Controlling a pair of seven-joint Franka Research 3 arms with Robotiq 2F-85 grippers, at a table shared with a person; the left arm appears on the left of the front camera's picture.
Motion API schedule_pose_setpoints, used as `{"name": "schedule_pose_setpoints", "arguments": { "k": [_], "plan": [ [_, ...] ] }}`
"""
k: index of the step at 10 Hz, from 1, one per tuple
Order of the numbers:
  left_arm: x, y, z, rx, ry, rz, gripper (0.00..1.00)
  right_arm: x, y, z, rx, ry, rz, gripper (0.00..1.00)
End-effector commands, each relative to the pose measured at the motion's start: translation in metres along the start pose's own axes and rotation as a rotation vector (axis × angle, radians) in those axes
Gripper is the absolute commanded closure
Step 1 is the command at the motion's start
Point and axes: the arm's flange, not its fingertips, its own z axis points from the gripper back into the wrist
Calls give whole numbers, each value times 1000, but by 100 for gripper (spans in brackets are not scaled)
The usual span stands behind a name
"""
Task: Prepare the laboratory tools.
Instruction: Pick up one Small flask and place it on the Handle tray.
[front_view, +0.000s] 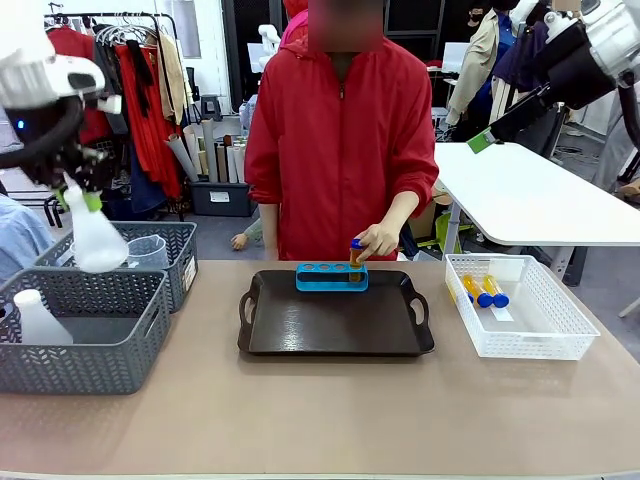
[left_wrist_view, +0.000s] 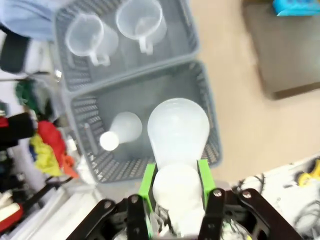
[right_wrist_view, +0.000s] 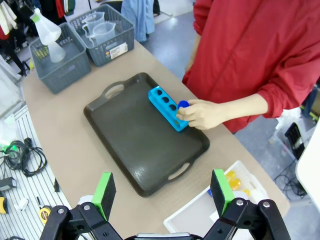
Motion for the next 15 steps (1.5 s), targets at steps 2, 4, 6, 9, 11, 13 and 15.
{"name": "schedule_pose_setpoints", "arguments": {
  "k": [2,4,6,9,11,13,15],
  "plan": [
    [30,-20,56,9,-40,-62,100,0,-1,0,13,-11,2,0],
    [34,-31,82,36,-88,-81,100,0,-1,0,13,-11,2,0],
    [29,-34,77,6,-86,-73,100,0,-1,0,13,-11,2,0],
    [29,-34,77,6,-86,-73,100,0,-1,0,13,-11,2,0],
    [33,-37,78,8,-86,-81,100,0,-1,0,13,-11,2,0],
    [39,-75,106,-3,-69,-207,100,0,-1,0,13,-11,2,0],
    [61,-118,117,-9,-49,-365,100,0,-1,0,13,-11,2,0]
  ]
}}
